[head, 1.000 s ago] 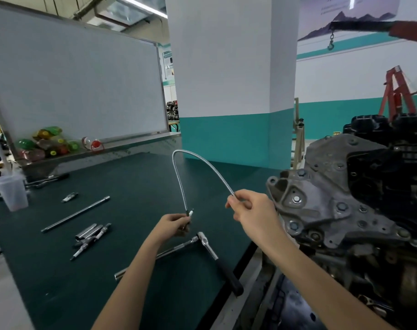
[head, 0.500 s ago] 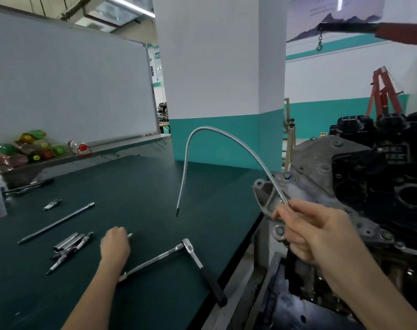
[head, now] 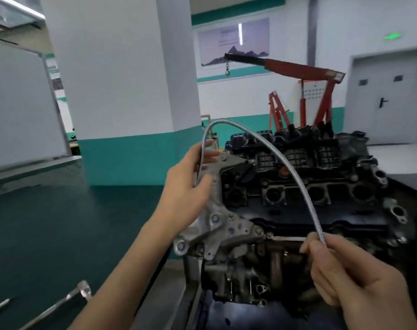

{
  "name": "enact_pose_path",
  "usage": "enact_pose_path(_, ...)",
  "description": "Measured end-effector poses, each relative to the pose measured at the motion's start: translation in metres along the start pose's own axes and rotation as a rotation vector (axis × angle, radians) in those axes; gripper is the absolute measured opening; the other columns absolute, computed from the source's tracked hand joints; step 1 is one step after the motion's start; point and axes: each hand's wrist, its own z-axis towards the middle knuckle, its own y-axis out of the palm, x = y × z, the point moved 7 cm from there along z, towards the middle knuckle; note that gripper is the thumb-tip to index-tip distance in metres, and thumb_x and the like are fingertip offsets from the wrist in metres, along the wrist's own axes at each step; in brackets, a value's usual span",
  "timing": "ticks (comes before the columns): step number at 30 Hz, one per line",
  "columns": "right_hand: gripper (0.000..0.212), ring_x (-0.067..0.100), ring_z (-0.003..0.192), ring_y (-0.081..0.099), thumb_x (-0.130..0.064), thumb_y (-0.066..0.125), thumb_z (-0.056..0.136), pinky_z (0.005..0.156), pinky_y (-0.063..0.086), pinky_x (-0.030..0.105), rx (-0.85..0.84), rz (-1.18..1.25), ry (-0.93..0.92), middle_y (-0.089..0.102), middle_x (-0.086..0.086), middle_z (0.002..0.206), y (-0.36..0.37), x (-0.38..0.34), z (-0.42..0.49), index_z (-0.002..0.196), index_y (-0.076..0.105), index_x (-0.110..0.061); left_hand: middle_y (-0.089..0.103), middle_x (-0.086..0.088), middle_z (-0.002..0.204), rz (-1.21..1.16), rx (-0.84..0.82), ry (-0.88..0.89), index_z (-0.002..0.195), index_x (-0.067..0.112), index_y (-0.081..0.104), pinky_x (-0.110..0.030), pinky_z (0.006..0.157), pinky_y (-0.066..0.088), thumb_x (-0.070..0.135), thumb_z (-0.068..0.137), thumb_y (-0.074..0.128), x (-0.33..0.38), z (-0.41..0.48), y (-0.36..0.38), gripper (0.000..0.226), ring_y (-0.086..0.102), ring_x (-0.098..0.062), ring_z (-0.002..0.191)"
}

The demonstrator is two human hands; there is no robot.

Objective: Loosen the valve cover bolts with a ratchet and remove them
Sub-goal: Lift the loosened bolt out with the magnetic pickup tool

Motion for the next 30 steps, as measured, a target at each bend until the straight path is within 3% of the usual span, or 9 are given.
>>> enact_pose_path(2,0.014,0.013,0.040,0.028,-0.018,0.060,0.078,0.043,0.016,0.026,0.057,0.002,-0.008,0.031,0.005,0.044,-0.026,-0.001,0.000,0.075,0.070,-0.008,0.068,0.003,0.107,-0.036,-0.021,0.030,0.121,0.020,0.055,-0.023,0.094,0.050,0.007,0.090,0.050,0.017,0.012,0.037,0.034,0.066,-0.007,0.100)
enact_pose_path(4,0.017,0.014,0.042,0.029,-0.023,0.059,0.081,0.042,0.021,0.022,0.021,-0.067,0.006,0.033,0.005,0.045,-0.045,0.001,0.003,0.073,0.068,-0.011,0.072,0.001,0.089,-0.064,0.031,0.035,0.098,0.017,0.059,-0.026,0.087,0.054,0.004,0.098,0.051,0.020,0.025,0.059,0.016,0.069,-0.009,0.085)
enact_pose_path(7,0.025,0.013,0.045,0.033,-0.033,0.054,0.086,0.043,0.027,0.021,-0.065,-0.089,0.080,0.041,0.005,0.050,-0.061,0.009,0.016,0.073,0.067,-0.016,0.070,0.004,0.070,-0.027,0.034,0.068,0.080,0.010,0.060,-0.021,0.079,0.053,0.000,0.097,0.051,0.013,0.042,0.090,0.021,0.068,-0.008,0.072)
enact_pose_path(12,0.029,0.007,0.040,0.029,-0.038,0.047,0.090,0.044,0.025,0.023,-0.231,-0.006,0.073,0.049,0.004,0.058,-0.039,0.005,0.057,0.090,0.066,-0.015,0.071,0.004,0.072,0.006,-0.043,0.071,0.081,0.014,0.061,-0.032,0.085,0.055,-0.002,0.096,0.053,-0.011,0.048,0.120,0.024,0.069,-0.010,0.078)
enact_pose_path(18,0.031,0.007,0.039,0.030,-0.021,0.039,0.104,0.040,0.026,0.018,-0.297,-0.077,0.070,0.039,-0.003,0.049,0.006,0.016,0.092,0.081,0.052,-0.004,0.066,0.017,0.074,0.054,-0.021,0.120,0.084,0.001,0.071,-0.002,0.074,0.043,-0.008,0.088,0.061,-0.024,0.047,0.112,0.014,0.062,0.014,0.076)
enact_pose_path(23,0.032,0.007,0.040,0.029,-0.019,0.043,0.103,0.040,0.025,0.018,-0.314,-0.094,0.026,0.037,-0.007,0.046,0.020,0.028,0.098,0.073,0.051,-0.009,0.067,0.021,0.073,-0.049,0.014,0.007,0.086,0.008,0.071,-0.003,0.071,0.044,-0.009,0.087,0.063,-0.046,0.039,0.102,0.019,0.063,0.013,0.072)
enact_pose_path(30,0.033,0.008,0.041,0.029,-0.018,0.045,0.102,0.039,0.025,0.018,-0.309,-0.092,0.019,0.037,-0.007,0.046,0.015,0.037,0.094,0.071,0.052,-0.009,0.069,0.023,0.071,-0.084,-0.011,-0.001,0.083,0.013,0.071,-0.005,0.074,0.044,-0.006,0.088,0.064,-0.060,0.030,0.110,0.020,0.063,0.011,0.074)
